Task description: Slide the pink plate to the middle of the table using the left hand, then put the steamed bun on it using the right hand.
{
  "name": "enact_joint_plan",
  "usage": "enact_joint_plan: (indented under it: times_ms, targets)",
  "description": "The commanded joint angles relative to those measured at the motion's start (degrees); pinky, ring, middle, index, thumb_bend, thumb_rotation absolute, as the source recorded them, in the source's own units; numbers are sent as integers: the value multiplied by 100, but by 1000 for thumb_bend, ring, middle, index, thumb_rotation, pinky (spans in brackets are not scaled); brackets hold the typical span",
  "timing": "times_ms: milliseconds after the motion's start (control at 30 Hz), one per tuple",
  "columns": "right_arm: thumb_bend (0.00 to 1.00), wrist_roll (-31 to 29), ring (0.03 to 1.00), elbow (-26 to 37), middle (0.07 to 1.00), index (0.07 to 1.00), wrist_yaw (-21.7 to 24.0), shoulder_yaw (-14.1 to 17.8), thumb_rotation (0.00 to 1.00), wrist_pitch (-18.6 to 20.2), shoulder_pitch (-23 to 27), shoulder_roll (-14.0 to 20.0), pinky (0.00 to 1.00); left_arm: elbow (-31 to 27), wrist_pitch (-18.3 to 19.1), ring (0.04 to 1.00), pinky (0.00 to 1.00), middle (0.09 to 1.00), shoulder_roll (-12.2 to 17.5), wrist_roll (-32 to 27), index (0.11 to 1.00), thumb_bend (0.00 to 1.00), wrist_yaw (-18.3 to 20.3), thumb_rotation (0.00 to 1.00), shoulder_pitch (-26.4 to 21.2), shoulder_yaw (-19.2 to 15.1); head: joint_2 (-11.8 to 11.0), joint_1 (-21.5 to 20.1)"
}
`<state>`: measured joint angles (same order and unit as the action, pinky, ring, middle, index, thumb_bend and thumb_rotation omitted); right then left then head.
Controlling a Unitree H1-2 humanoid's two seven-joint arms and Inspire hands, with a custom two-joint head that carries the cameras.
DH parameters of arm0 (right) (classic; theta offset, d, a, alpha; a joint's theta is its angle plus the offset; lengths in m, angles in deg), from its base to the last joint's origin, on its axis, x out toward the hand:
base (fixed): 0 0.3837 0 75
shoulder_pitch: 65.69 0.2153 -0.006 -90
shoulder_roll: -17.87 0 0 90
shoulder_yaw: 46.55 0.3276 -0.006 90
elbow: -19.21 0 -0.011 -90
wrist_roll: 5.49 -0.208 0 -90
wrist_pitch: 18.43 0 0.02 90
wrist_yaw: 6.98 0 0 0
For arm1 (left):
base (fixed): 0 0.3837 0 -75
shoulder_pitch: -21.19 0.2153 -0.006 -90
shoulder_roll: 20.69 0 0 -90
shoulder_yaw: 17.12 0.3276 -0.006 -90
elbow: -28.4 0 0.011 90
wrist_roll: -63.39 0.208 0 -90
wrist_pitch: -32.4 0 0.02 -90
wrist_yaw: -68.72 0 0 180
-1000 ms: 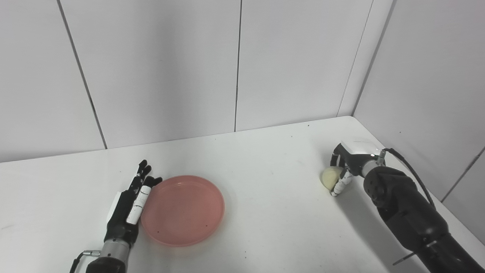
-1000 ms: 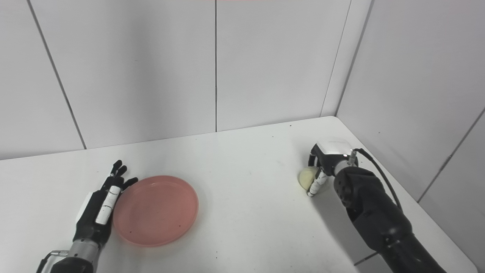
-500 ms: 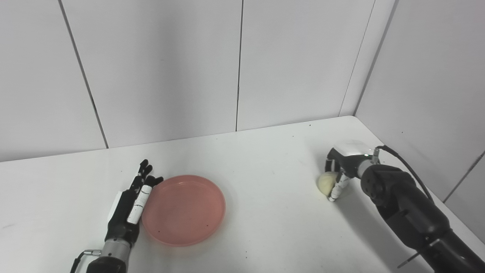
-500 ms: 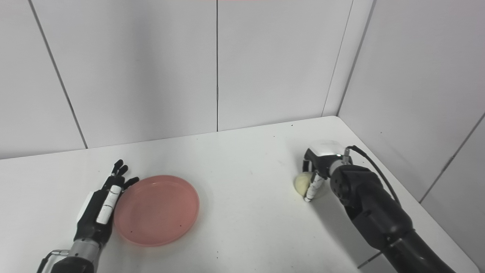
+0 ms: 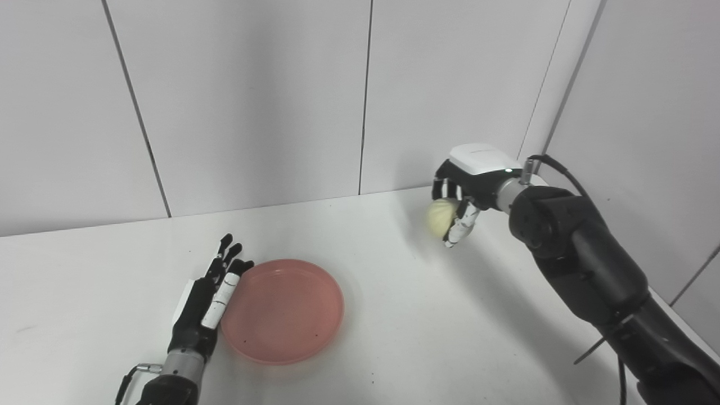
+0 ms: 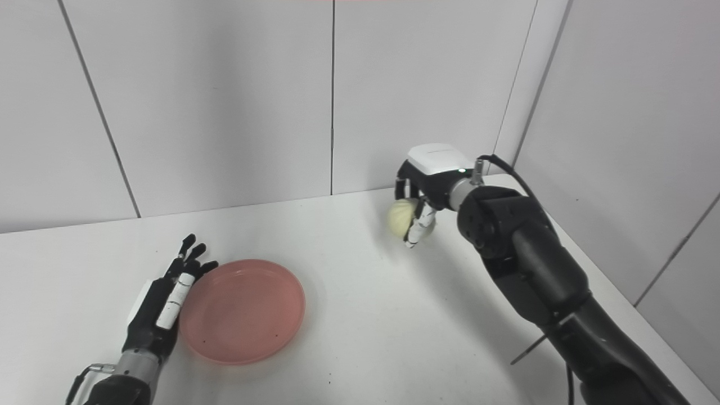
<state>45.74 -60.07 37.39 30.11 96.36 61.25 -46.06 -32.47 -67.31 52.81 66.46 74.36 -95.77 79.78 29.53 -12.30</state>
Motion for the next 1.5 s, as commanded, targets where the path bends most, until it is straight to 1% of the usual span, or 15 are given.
enact_joint_plan:
  times_ms: [0, 167, 233, 267, 367, 400, 433, 500, 567, 767, 833, 1000, 1200, 1300, 1467]
  targets:
    - [530, 38, 424, 190, 490, 480, 58, -10, 0, -53, 393, -9, 333, 186, -75, 848, 865, 961, -207, 77, 1000, 867, -40, 868, 53, 109, 7, 110]
    - [526, 120, 310, 382, 407, 511, 219, -248, 0, -23, 532, -356, 227, 235, -130, 836, 851, 939, -307, 194, 1000, 861, -182, 878, 53, 138, 8, 356]
    - [529, 161, 336, 428, 418, 504, 286, -338, 0, -4, 558, -498, 242, 262, -142, 824, 851, 929, -368, 234, 1000, 842, -244, 882, 54, 160, 29, 628]
    - [529, 154, 341, 444, 420, 503, 291, -383, 0, -29, 565, -576, 246, 295, -173, 823, 851, 928, -398, 237, 1000, 840, -253, 882, 49, 161, 37, 655]
    - [531, 53, 407, 503, 481, 481, 345, -442, 0, -56, 568, -766, 306, 364, -243, 803, 835, 932, -492, 368, 1000, 825, -360, 878, 24, 205, 97, 1019]
    - [532, 56, 380, 515, 464, 486, 372, -457, 0, -49, 566, -814, 281, 398, -247, 797, 782, 950, -513, 433, 1000, 819, -415, 884, 8, 227, 102, 1048]
    - [533, 58, 372, 527, 458, 488, 397, -466, 0, -40, 556, -852, 274, 426, -245, 797, 773, 953, -541, 513, 1000, 819, -485, 885, -8, 257, 135, 1233]
    - [532, 59, 349, 534, 438, 494, 429, -512, 0, -33, 538, -955, 252, 481, -233, 788, 734, 958, -581, 615, 1000, 819, -566, 889, -36, 296, 149, 1344]
    - [530, 36, 336, 538, 426, 499, 436, -577, 0, -35, 517, -1102, 240, 530, -199, 795, 759, 960, -623, 641, 1000, 803, -601, 903, -61, 307, 153, 1414]
    - [530, -134, 336, 498, 441, 506, 284, -653, 0, -165, 409, -1417, 239, 586, -105, 805, 743, 955, -699, 629, 1000, 799, -624, 904, -103, 291, 167, 1461]
    - [530, -144, 360, 460, 445, 506, 292, -713, 0, -179, 403, -1480, 262, 579, -72, 810, 727, 968, -704, 650, 1000, 834, -624, 912, -112, 305, 164, 1460]
    - [531, -74, 371, 392, 441, 500, 291, -839, 0, -142, 358, -1579, 268, 614, -85, 810, 723, 965, -711, 673, 1000, 836, -654, 919, -133, 318, 139, 1430]
    - [528, -18, 473, 199, 520, 462, 227, -1038, 0, -230, 270, -1649, 365, 593, -33, 802, 735, 953, -696, 685, 1000, 836, -653, 923, -132, 338, 165, 1426]
    - [532, -5, 391, 106, 465, 489, 157, -1086, 0, -241, 183, -1685, 292, 517, 17, 798, 739, 956, -687, 688, 1000, 811, -645, 922, -105, 359, 174, 1419]
    - [532, 37, 391, -130, 449, 495, 60, -1214, 0, -411, 82, -1649, 293, 518, 29, 788, 761, 947, -669, 684, 1000, 808, -632, 926, -110, 382, 175, 1394]
